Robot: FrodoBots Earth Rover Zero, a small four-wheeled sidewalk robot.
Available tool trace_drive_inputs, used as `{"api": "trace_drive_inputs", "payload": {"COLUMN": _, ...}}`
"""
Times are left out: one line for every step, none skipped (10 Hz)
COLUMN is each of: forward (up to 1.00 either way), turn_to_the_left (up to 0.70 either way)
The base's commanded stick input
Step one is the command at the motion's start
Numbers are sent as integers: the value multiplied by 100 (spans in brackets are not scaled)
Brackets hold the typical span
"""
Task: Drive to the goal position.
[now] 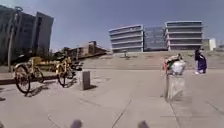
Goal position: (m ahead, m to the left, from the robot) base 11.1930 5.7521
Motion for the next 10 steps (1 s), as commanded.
{"api": "trace_drive_inputs", "payload": {"forward": 100, "turn_to_the_left": 7}}
{"api": "trace_drive_inputs", "payload": {"forward": 100, "turn_to_the_left": 7}}
{"api": "trace_drive_inputs", "payload": {"forward": 100, "turn_to_the_left": 7}}
{"api": "trace_drive_inputs", "payload": {"forward": 100, "turn_to_the_left": 7}}
{"api": "trace_drive_inputs", "payload": {"forward": 100, "turn_to_the_left": 6}}
{"api": "trace_drive_inputs", "payload": {"forward": 100, "turn_to_the_left": 7}}
{"api": "trace_drive_inputs", "payload": {"forward": 100, "turn_to_the_left": 7}}
{"api": "trace_drive_inputs", "payload": {"forward": 100, "turn_to_the_left": 7}}
{"api": "trace_drive_inputs", "payload": {"forward": 100, "turn_to_the_left": 7}}
{"api": "trace_drive_inputs", "payload": {"forward": 100, "turn_to_the_left": 6}}
